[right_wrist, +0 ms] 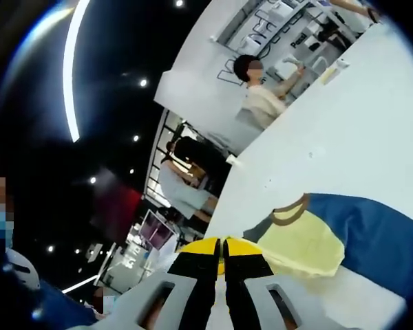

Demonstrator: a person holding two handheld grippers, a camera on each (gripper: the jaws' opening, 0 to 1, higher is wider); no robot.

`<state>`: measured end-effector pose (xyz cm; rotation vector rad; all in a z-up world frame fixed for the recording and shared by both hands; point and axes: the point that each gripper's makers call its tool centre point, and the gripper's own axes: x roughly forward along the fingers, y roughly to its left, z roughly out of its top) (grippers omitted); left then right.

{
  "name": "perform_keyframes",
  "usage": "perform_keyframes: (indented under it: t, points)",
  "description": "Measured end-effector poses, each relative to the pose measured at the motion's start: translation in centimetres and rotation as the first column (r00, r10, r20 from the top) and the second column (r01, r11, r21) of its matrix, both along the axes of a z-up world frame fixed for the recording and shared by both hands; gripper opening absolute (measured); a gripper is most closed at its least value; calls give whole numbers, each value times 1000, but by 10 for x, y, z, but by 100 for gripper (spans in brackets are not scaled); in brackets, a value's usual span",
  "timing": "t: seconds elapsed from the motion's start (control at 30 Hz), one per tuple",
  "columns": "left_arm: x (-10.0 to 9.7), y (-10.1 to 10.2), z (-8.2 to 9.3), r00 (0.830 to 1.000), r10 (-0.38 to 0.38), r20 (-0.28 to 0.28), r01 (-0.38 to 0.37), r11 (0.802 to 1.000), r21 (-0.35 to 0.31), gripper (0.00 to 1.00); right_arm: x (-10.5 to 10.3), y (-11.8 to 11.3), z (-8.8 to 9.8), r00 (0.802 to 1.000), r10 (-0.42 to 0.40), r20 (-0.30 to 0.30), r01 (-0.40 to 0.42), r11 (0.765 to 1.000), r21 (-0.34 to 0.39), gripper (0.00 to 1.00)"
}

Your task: Fold the garment on the visible template until the final outline fits inside the template.

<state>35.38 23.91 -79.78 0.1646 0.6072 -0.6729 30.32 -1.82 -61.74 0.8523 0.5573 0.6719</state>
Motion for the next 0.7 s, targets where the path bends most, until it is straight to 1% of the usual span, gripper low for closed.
perform_keyframes:
  t: [0.1,0.17,0.23,0.3,0.37,0.43,0.5,0.57,0.6,0.7]
  points:
    - [2,-2,-3,1000,-4,-13,4,1000,1,0,-2,-2,-4,1000,-10,-9,10,1000,-5,0]
    - [7,-2,-11,1000,-5,-20,5,1000,-4,0,-4,-3,-7,1000,-16,-14,16,1000,-7,0]
    - [8,-2,-16,999,-7,-32,7,1000,-4,0,-5,-3,-9,1000,-22,-18,22,1000,-10,0]
    - [3,-5,-14,999,-13,-36,12,1000,-1,0,-7,-3,-11,999,-25,-22,24,1000,-10,0]
    - [0,-8,-22,998,-26,-49,26,1000,7,0,-8,-2,-14,999,-27,-27,27,1000,-15,0]
    - [-2,-9,-26,998,-36,-45,37,999,20,0,-10,0,-15,999,-26,-29,25,1000,-16,0]
    - [-3,-10,-23,999,-32,-35,32,999,-3,5,-10,1,-16,999,-26,-30,25,1000,-17,0]
    - [-3,-10,-21,999,-27,-29,27,999,-21,13,-11,2,-17,999,-25,-30,25,1000,-17,0]
    - [-6,-11,-18,999,-28,-25,27,999,-24,16,-11,2,-17,999,-25,-30,25,1000,-17,0]
    - [-11,-10,-18,999,-31,-17,30,999,-23,16,-11,3,-19,999,-22,-32,22,1000,-18,0]
